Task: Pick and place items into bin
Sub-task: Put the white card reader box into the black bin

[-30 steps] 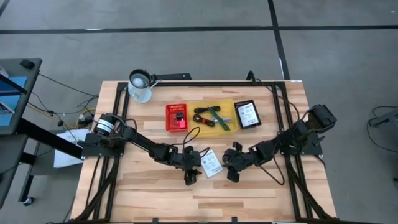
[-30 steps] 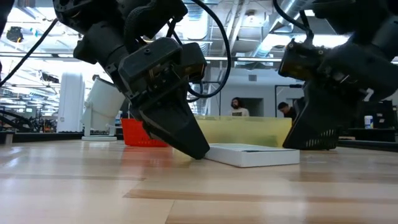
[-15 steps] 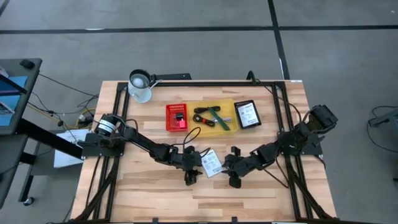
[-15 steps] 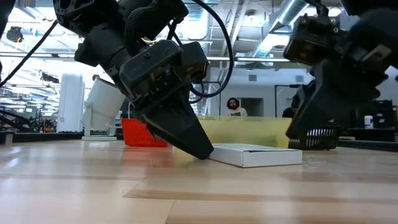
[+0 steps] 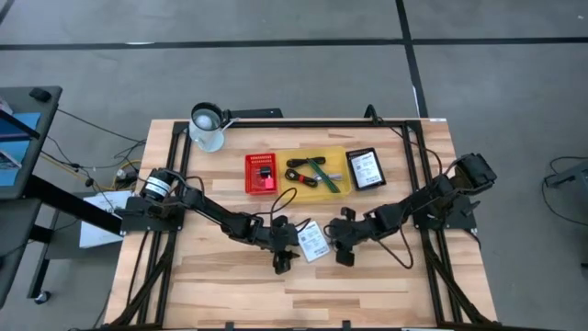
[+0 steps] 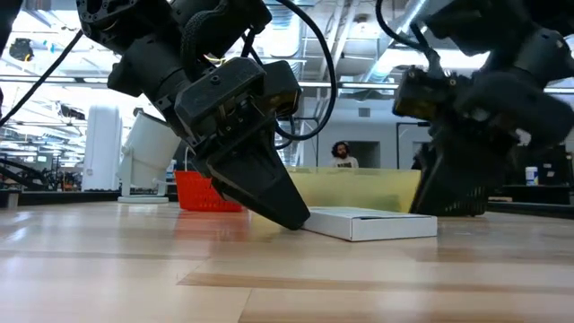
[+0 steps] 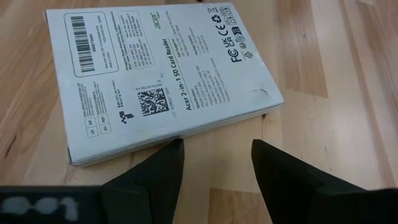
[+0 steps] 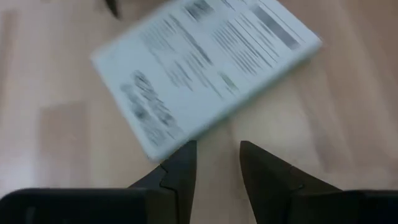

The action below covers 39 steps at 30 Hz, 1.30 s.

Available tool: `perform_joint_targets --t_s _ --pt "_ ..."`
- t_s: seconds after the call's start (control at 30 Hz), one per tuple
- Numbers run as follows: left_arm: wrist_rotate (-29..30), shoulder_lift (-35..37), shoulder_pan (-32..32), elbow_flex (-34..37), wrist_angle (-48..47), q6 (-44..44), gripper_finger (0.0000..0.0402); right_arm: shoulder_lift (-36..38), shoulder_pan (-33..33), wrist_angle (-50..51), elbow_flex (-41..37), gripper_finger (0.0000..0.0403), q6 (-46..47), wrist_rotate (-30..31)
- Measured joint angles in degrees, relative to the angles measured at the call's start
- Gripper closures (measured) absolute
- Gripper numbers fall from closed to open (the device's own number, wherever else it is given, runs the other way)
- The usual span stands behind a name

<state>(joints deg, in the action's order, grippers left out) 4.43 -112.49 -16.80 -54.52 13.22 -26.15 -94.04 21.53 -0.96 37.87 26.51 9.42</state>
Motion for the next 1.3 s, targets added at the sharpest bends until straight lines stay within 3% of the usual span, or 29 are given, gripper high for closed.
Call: perform_joint_targets --t_s 0.37,0.77,1.3 --pt "0.4 0.0 0.0 0.0 0.0 -0.1 0.0214 0.0 2.2 -8.3 0.0 0.0285 -1.2 -2.5" --pt "0.5 0.0 0.0 0.0 0.0 -0.1 0.0214 0.0 -0.7 -0.1 0.0 0.0285 -0.8 2.1" --pt "0.5 0.0 0.0 0.0 0.2 -0.1 0.0214 -4.6 0.1 -10.6 3.1 0.0285 -2.7 -4.3"
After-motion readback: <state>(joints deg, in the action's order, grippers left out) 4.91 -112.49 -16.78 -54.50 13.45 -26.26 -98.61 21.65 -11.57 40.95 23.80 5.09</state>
